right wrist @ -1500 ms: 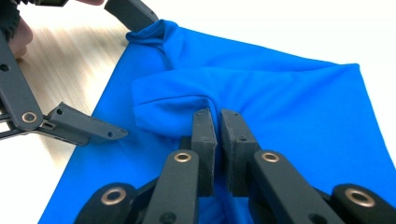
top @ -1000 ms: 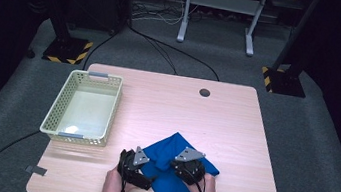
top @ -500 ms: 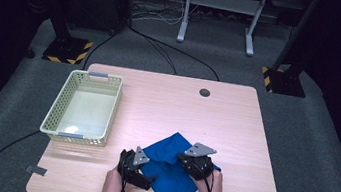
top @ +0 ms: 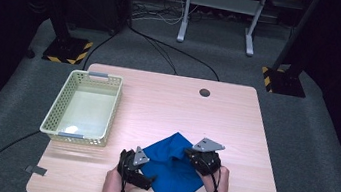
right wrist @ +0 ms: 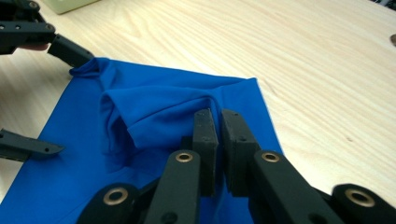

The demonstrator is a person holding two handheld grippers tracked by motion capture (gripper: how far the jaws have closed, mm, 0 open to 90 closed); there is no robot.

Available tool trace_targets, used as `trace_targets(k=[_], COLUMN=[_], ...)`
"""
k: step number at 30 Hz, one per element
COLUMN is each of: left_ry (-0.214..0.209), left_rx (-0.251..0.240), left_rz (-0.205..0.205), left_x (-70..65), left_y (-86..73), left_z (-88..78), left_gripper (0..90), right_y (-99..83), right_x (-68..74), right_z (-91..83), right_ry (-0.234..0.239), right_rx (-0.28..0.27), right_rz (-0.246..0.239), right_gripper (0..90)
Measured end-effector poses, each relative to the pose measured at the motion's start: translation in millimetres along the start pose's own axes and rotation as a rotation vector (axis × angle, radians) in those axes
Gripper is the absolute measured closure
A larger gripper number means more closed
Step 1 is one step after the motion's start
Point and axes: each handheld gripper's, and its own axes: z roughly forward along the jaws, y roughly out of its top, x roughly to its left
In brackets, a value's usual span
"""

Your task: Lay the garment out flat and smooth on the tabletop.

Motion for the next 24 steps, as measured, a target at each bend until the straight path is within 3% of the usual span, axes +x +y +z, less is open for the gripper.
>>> trace_targets(k=[24], left_ry=[0.000], left_rx=[0.001], left_rz=[-0.001], left_x=[0.1], left_y=[0.0], left_z=[0.0], left_gripper=[0.0], right_y=[11.9], right_x=[-32.7], right_z=[-16.4], right_ry=[-0.051], right_rx=[-0.037], right_rz=[0.050], right_gripper=[85.4])
